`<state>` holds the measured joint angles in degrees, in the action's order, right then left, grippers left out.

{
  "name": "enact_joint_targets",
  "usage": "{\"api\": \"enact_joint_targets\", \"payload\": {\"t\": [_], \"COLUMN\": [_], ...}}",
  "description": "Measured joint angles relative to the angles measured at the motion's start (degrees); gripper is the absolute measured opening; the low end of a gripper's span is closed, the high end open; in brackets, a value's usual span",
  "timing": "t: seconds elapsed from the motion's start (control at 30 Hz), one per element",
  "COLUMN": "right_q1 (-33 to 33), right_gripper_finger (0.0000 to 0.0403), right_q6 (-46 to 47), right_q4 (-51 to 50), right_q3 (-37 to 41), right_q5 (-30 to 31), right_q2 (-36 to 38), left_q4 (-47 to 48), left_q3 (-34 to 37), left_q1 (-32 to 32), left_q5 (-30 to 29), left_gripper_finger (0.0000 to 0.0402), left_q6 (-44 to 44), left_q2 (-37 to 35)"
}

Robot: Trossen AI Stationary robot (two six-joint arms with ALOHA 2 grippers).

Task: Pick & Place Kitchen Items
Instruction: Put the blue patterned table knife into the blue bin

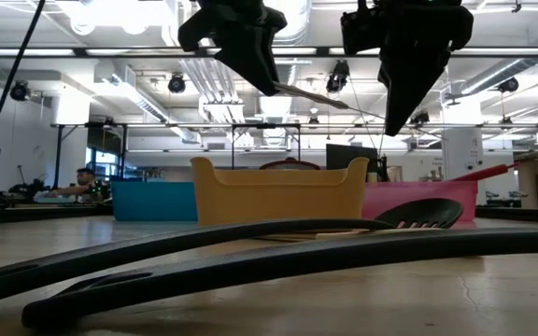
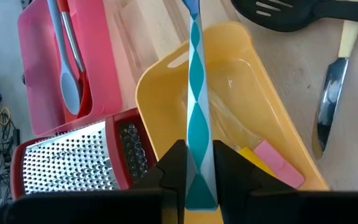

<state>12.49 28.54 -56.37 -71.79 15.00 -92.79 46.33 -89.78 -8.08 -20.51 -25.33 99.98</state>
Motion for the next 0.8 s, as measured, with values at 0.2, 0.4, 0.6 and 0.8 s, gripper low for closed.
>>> {"api": "enact_joint_targets", "payload": {"t": [0.2,0.4,0.6,0.8], "right_q1": [0.00,0.04,1.91,4.83], "right_gripper_finger": [0.0141,0.0200,0.0220,0.0219], "right_q6": [0.23,-0.19,-1.79,1.68], "right_q4": [-0.03,0.03,-0.10,-0.49], "right_q3": [-0.99,-4.19,-6.40,-4.27], "right_q5": [0.33,0.30,0.25,3.37], "right_q2": [0.00,0.18,3.06,7.85], "left_q4": [2.21,3.42,9.87,14.02], "left_q3": [0.04,0.04,0.04,0.15], "left_q1": [0.04,0.04,0.76,2.93], "left_q5": [0.39,0.13,-4.86,-6.62], "left_gripper_finger": [0.0056,0.0056,0.0056,0.0056], "left_q6": [0.29,0.40,2.21,6.25], "left_q2": [0.00,0.00,-1.72,-8.25]}}
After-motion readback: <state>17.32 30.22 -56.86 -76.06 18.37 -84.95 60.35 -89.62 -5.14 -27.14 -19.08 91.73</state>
